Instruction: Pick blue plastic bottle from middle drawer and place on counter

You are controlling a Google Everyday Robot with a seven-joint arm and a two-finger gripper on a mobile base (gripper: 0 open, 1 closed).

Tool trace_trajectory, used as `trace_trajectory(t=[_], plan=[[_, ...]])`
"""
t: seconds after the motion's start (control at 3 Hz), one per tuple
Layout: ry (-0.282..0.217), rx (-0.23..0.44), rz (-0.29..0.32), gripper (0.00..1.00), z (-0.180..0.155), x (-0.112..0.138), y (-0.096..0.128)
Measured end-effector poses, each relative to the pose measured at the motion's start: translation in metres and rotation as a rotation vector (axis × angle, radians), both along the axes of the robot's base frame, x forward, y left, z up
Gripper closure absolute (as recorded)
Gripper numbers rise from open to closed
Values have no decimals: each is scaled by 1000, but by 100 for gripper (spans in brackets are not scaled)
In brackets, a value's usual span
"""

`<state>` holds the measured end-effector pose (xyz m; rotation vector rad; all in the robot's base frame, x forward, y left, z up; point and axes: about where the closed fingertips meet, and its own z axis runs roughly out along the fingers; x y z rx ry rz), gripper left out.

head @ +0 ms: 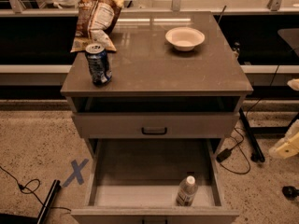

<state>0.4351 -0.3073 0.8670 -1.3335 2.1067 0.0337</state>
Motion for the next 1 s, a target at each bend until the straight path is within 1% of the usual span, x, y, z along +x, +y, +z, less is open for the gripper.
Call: trace_trajectory(t=[0.33,0.67,1.0], plan=[[48,45,12,0,-26,5,-1],[88,165,44,0,-97,6,-3],[43,257,81,0,-158,-1,-3]])
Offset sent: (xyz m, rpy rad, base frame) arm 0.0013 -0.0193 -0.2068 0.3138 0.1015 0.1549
